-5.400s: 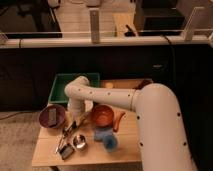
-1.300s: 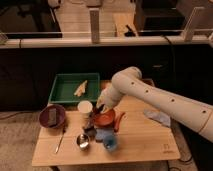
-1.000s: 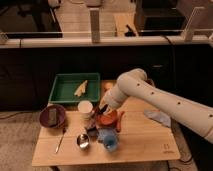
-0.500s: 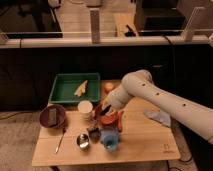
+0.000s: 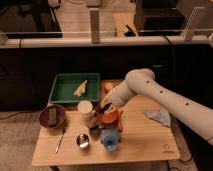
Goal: Place brush in plastic cup
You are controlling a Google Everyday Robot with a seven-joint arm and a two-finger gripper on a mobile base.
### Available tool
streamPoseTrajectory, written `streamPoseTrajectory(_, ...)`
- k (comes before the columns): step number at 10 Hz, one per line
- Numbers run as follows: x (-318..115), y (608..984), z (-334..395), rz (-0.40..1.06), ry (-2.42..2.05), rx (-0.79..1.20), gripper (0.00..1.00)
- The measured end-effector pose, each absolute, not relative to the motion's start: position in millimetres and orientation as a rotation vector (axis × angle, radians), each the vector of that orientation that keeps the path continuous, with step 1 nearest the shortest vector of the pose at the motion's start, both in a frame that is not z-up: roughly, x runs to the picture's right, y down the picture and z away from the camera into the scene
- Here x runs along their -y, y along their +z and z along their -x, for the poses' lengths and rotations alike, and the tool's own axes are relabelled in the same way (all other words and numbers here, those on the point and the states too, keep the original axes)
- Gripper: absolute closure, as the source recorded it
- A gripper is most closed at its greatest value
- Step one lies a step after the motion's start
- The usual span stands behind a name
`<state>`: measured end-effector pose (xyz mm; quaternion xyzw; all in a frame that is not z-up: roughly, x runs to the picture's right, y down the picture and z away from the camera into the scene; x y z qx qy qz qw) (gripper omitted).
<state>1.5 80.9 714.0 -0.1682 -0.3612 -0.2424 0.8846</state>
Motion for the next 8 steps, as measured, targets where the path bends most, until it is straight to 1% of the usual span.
streamPoseTrajectory(5, -64, 691, 0, 0.316, -0.496, 0.773, 1.0)
streamPoseTrajectory(8, -57, 674, 25, 0.299, -0.584, 0.746, 1.0)
